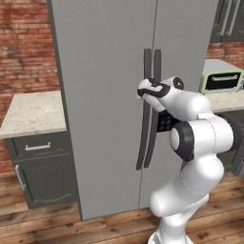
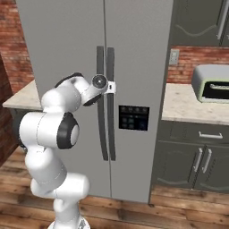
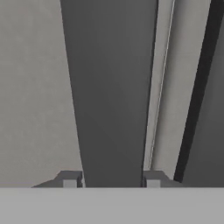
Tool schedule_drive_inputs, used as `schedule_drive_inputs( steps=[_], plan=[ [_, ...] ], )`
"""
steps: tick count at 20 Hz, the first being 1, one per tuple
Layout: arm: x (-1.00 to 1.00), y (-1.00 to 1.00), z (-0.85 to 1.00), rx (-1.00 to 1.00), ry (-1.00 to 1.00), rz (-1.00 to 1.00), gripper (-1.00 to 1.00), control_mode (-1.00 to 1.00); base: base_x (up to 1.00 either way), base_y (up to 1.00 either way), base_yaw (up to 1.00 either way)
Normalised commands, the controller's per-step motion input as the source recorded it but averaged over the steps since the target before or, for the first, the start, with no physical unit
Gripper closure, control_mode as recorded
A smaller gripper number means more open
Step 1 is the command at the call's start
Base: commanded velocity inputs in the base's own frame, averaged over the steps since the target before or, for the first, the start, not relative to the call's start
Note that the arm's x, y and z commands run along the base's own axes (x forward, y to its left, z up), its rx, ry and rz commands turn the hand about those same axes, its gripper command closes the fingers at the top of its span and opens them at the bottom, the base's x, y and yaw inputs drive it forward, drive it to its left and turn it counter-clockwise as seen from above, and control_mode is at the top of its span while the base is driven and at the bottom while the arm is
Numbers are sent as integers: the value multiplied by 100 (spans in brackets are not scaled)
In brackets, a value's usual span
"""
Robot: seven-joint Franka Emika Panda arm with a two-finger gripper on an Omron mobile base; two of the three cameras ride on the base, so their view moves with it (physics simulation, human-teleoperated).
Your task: Take the donuts from the fridge and place them on the empty tray on the dining counter.
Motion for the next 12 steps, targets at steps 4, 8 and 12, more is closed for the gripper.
schedule_drive_inputs(
  steps=[4, 8, 12],
  plan=[
    [-4, 100, 15, 1, 23, 1, 100, -100, 0, 0, 0],
    [-35, 100, 61, 0, 31, 0, 100, -100, 0, 0, 0],
    [-91, 100, 28, 0, 5, 0, 100, -100, 0, 0, 0]
  ],
)
